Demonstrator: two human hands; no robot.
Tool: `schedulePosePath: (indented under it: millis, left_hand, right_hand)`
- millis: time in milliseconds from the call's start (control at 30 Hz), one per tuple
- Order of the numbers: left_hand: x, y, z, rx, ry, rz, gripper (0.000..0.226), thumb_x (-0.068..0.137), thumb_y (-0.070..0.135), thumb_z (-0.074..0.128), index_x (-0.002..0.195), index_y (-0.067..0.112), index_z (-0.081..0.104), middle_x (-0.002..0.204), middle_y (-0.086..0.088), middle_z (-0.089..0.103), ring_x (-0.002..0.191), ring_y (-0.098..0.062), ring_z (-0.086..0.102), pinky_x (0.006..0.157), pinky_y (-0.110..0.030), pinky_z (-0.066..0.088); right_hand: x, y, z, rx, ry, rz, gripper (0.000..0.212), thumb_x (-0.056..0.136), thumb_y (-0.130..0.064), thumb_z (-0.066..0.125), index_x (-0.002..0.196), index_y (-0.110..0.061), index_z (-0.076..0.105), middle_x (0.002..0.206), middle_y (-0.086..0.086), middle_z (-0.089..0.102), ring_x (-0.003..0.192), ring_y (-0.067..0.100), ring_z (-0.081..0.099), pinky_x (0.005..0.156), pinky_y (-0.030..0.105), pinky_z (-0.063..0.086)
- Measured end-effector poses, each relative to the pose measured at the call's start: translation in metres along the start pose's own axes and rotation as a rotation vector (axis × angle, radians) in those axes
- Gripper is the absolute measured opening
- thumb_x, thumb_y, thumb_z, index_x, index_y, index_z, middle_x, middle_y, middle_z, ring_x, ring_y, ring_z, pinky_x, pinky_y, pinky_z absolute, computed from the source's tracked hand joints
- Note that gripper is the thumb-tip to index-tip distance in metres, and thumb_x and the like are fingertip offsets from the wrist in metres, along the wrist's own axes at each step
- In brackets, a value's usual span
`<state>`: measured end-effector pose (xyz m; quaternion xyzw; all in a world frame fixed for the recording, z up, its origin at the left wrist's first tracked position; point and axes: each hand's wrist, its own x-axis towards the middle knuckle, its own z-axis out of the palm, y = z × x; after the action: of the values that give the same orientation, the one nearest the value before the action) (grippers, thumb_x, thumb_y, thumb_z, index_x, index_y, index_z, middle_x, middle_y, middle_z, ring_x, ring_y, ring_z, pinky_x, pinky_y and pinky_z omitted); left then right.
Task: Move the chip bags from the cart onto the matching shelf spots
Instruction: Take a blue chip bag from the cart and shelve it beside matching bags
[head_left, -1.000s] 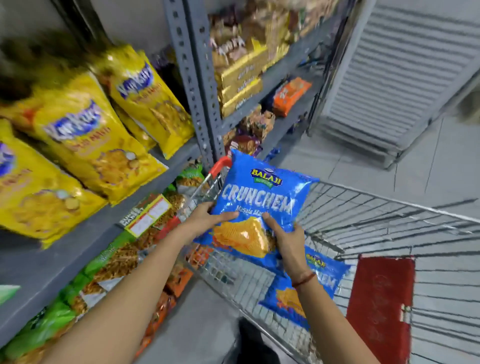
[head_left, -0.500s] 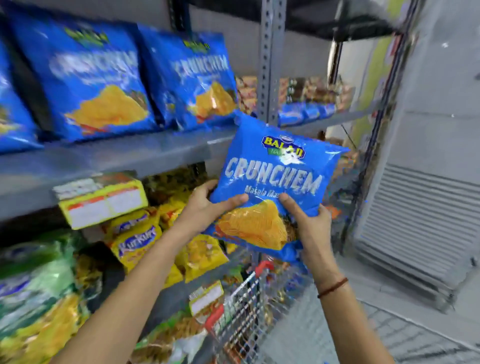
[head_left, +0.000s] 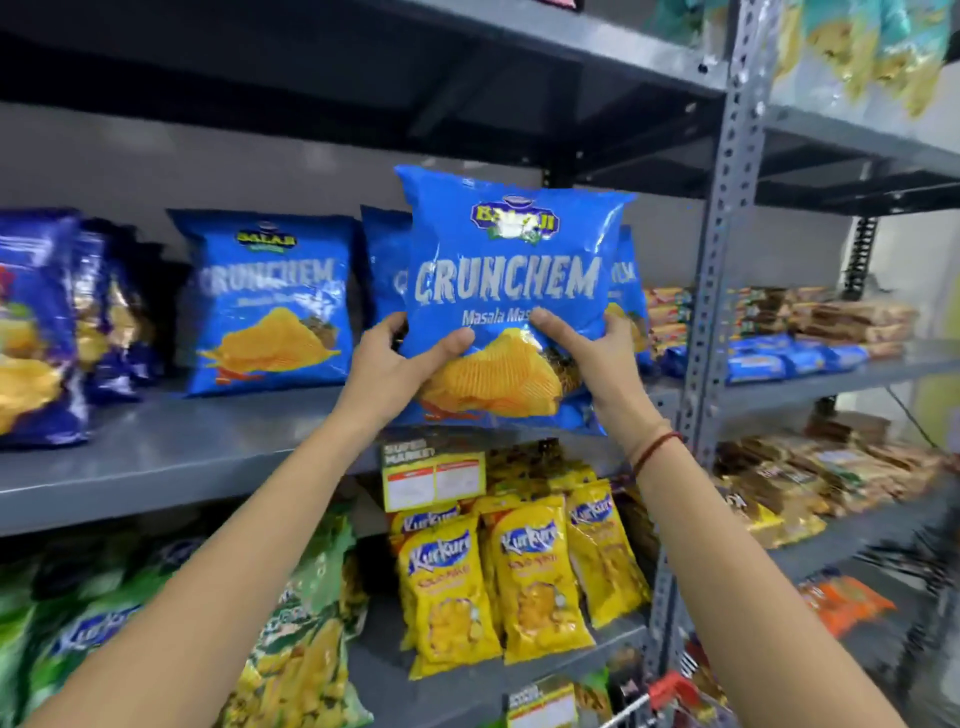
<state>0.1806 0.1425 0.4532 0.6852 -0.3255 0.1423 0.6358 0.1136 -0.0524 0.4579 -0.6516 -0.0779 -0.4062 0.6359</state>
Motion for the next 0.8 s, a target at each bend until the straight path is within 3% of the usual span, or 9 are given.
schedulePosePath:
  millis: [67, 167, 267, 333, 533, 633, 700, 800]
  left_hand:
    - [0.008, -0.005, -0.011, 0.018, 0.035, -0.026, 0.065, 0.059, 0.061, 0.074, 0.108, 0.021, 0.06, 0.109, 0.006, 0.067, 0.104, -0.014, 0.061, 0.091, -0.04, 0.051]
    - [0.021, -0.013, -0.019, 0.04, 0.073, -0.048, 0.047, 0.07, 0.046, 0.072, 0.106, 0.019, 0.059, 0.106, 0.003, 0.068, 0.099, -0.017, 0.063, 0.083, -0.035, 0.052]
    - [0.032, -0.018, -0.022, 0.067, 0.114, -0.049, 0.043, 0.074, 0.043, 0.071, 0.106, 0.018, 0.058, 0.106, 0.0, 0.066, 0.097, -0.018, 0.062, 0.071, -0.024, 0.048]
    - [0.039, -0.023, -0.022, 0.073, 0.135, -0.05, 0.04, 0.074, 0.043, 0.071, 0.104, 0.021, 0.057, 0.105, 0.001, 0.066, 0.096, -0.018, 0.062, 0.072, -0.025, 0.049]
    - [0.049, -0.038, -0.015, 0.149, 0.159, -0.119, 0.052, 0.07, 0.047, 0.073, 0.108, 0.016, 0.058, 0.111, -0.001, 0.065, 0.102, -0.022, 0.062, 0.079, -0.033, 0.05]
    - [0.051, -0.046, -0.013, 0.233, 0.16, -0.195, 0.09, 0.06, 0.064, 0.071, 0.127, 0.009, 0.05, 0.131, -0.005, 0.056, 0.119, -0.024, 0.053, 0.098, -0.043, 0.046]
    - [0.052, -0.048, -0.011, 0.248, 0.165, -0.239, 0.093, 0.062, 0.065, 0.069, 0.132, 0.009, 0.045, 0.137, -0.007, 0.051, 0.123, -0.025, 0.049, 0.102, -0.045, 0.043]
    - [0.055, -0.049, -0.012, 0.242, 0.145, -0.303, 0.097, 0.059, 0.069, 0.068, 0.132, 0.01, 0.045, 0.134, -0.007, 0.054, 0.117, -0.025, 0.052, 0.098, -0.043, 0.046]
  right_hand:
    - [0.019, 0.011, 0.014, -0.026, -0.041, 0.025, 0.018, 0.071, -0.024, 0.082, 0.082, -0.02, 0.068, 0.076, -0.01, 0.075, 0.076, 0.01, 0.071, 0.077, 0.033, 0.058]
    - [0.041, 0.018, 0.03, -0.084, -0.095, 0.06, 0.042, 0.066, -0.038, 0.084, 0.097, -0.017, 0.066, 0.096, -0.003, 0.073, 0.09, 0.013, 0.07, 0.085, 0.034, 0.057]
    - [0.056, 0.019, 0.039, -0.102, -0.183, 0.046, 0.02, 0.075, -0.027, 0.079, 0.088, -0.022, 0.065, 0.09, -0.005, 0.073, 0.081, 0.007, 0.071, 0.072, 0.023, 0.056]
    - [0.063, 0.019, 0.042, -0.104, -0.203, 0.039, 0.015, 0.078, -0.023, 0.077, 0.086, -0.023, 0.064, 0.086, -0.008, 0.072, 0.074, 0.001, 0.07, 0.066, 0.018, 0.055]
    - [0.078, 0.04, 0.041, -0.129, -0.237, 0.095, 0.011, 0.081, -0.02, 0.073, 0.083, -0.02, 0.062, 0.079, -0.01, 0.069, 0.063, -0.006, 0.066, 0.06, 0.013, 0.049]
    - [0.078, 0.058, 0.038, -0.134, -0.211, 0.142, 0.023, 0.079, -0.031, 0.075, 0.077, -0.016, 0.058, 0.069, -0.008, 0.062, 0.061, 0.006, 0.059, 0.054, 0.02, 0.044]
    - [0.081, 0.067, 0.038, -0.117, -0.195, 0.162, 0.037, 0.073, -0.039, 0.079, 0.091, -0.012, 0.062, 0.086, 0.0, 0.068, 0.077, 0.016, 0.063, 0.06, 0.026, 0.051]
    - [0.086, 0.074, 0.042, -0.095, -0.178, 0.182, 0.053, 0.066, -0.046, 0.081, 0.103, -0.012, 0.065, 0.106, 0.005, 0.072, 0.098, 0.025, 0.068, 0.086, 0.045, 0.057]
